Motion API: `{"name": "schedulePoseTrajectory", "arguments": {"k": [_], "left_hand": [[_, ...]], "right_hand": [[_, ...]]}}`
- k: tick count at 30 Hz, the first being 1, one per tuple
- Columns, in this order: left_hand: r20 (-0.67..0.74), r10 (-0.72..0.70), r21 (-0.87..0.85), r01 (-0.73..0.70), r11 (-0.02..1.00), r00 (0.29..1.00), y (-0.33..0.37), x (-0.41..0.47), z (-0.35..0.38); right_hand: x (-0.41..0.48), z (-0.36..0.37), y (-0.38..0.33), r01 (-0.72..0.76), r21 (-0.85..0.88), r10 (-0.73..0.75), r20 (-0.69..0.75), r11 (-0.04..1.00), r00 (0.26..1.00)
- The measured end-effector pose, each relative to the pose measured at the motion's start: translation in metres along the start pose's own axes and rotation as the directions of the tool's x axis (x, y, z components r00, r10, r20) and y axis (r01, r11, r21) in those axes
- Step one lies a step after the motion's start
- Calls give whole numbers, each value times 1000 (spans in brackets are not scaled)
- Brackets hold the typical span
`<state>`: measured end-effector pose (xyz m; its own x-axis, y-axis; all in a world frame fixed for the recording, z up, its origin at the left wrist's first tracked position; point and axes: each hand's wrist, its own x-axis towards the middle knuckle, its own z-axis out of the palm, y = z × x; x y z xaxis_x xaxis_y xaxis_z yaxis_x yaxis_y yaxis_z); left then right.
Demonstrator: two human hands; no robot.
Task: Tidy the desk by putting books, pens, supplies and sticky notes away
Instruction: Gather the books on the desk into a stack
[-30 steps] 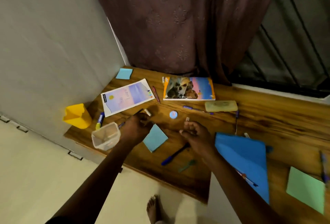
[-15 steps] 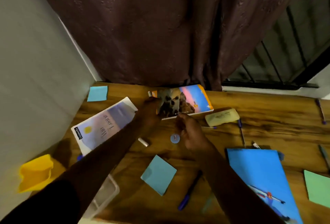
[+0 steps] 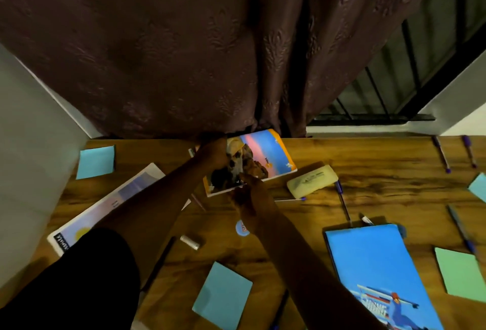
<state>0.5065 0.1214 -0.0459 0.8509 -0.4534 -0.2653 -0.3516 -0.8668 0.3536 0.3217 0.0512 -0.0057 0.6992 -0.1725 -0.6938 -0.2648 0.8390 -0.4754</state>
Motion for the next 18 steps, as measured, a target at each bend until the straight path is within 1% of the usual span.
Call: {"name": "schedulePoseTrajectory", "arguments": {"k": [3, 4, 9, 11, 13, 16, 18], "left_hand": [[-13, 0, 42, 0, 999, 1000, 0, 4, -1], [-37, 3, 60, -1, 998, 999, 3, 2, -3], [-250, 55, 121, -25, 992, 967, 33, -24, -35], [-303, 94, 146, -51, 988, 949, 46, -38, -51], [-326, 137, 167, -86, 982, 936, 57, -57, -65], [-369, 184, 158, -134, 978, 911, 72, -98, -83], [-397, 226, 160, -175, 971, 890, 81, -132, -92]], "right_hand": [[-1, -2, 2, 14, 36, -16, 50, 999, 999], [-3, -3, 1, 21, 46, -24, 74, 999, 997], [-9, -3, -3, 96, 63, -107, 205, 993, 973], [-9, -3, -3, 58, 16, -60, 163, 998, 985], [-8, -3, -3, 32, -27, -29, 109, 999, 994], [-11, -1, -6, 58, -87, -53, 61, 995, 997], [-17, -3, -8, 81, -102, -75, 62, 992, 995]]}}
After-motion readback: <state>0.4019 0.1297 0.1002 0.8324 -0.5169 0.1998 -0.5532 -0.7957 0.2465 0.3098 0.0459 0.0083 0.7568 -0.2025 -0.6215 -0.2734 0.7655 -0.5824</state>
